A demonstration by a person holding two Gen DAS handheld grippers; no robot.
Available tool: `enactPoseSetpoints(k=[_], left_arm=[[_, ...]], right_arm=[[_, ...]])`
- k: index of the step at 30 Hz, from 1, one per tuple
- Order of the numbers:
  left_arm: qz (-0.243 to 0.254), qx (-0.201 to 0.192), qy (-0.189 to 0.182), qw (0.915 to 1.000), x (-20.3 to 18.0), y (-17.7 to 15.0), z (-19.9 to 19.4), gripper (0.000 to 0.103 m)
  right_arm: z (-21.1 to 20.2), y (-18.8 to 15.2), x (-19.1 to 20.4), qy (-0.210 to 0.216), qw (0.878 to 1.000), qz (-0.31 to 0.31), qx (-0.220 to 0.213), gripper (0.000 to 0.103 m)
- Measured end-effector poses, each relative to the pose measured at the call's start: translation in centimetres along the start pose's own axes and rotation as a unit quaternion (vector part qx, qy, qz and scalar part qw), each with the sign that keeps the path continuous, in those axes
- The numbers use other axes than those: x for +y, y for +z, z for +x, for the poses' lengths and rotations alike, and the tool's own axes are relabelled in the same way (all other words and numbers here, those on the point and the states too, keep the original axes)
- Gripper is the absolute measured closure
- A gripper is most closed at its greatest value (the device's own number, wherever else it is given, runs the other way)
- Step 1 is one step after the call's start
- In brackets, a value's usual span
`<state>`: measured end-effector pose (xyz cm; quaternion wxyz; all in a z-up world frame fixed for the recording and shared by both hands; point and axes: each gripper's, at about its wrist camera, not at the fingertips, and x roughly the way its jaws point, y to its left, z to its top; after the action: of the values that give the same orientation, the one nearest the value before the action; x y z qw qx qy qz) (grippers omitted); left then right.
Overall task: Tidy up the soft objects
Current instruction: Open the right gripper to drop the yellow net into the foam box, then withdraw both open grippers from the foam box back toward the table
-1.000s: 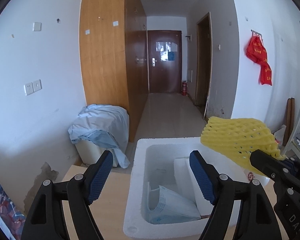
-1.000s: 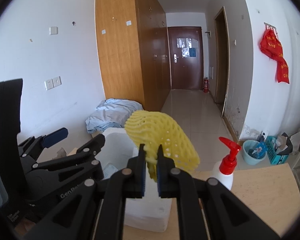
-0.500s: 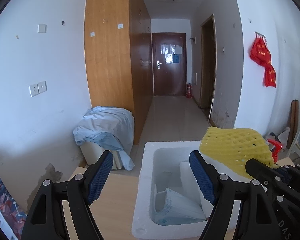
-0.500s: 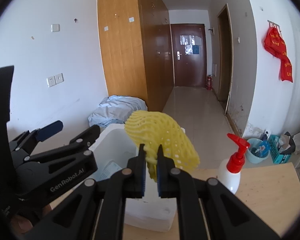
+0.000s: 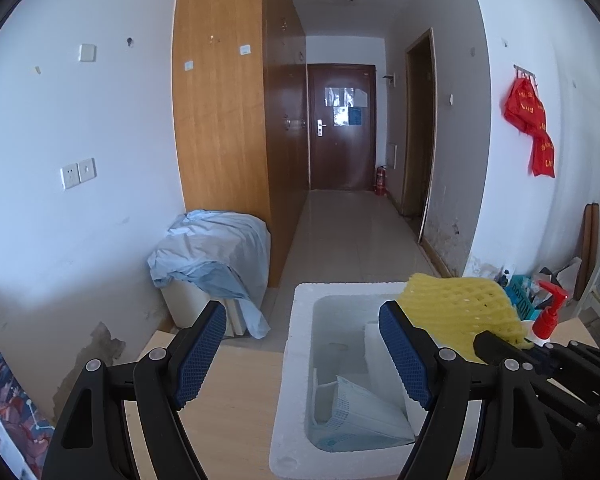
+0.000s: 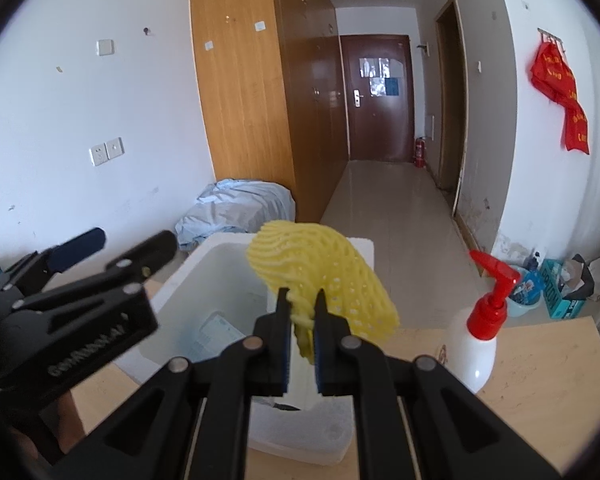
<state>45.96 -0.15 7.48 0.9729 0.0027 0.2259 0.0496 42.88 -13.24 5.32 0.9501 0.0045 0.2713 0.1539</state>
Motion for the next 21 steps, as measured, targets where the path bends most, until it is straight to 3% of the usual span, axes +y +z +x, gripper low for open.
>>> enactPoseSetpoints(k=[3, 5, 8, 21], left_arm=[[0.000, -0.001, 0.001, 1.0000, 0.04, 0.04, -0.04, 0.024], [0.000, 0.001, 0.001, 1.0000, -0.01, 0.07, -0.03, 0.023], [-0.001, 0.001, 0.000, 1.0000, 0.02, 0.13, -0.09, 0.023], [-0.007, 0.002, 0.002, 1.0000, 0.20, 0.33, -0.18, 0.023]], right_arm=[[0.09, -0.06, -0.08, 0.000, 1.000, 0.003, 0.001, 0.079], [-0.02, -0.27, -0.06, -0.002, 1.000, 0.002, 0.001, 0.057], [-0.44, -0.41, 0.12, -0.010, 1.000, -0.001, -0.011, 0.038], [-0.43, -0.40, 0.87, -0.010, 1.000, -0.013, -0.010, 0.029]])
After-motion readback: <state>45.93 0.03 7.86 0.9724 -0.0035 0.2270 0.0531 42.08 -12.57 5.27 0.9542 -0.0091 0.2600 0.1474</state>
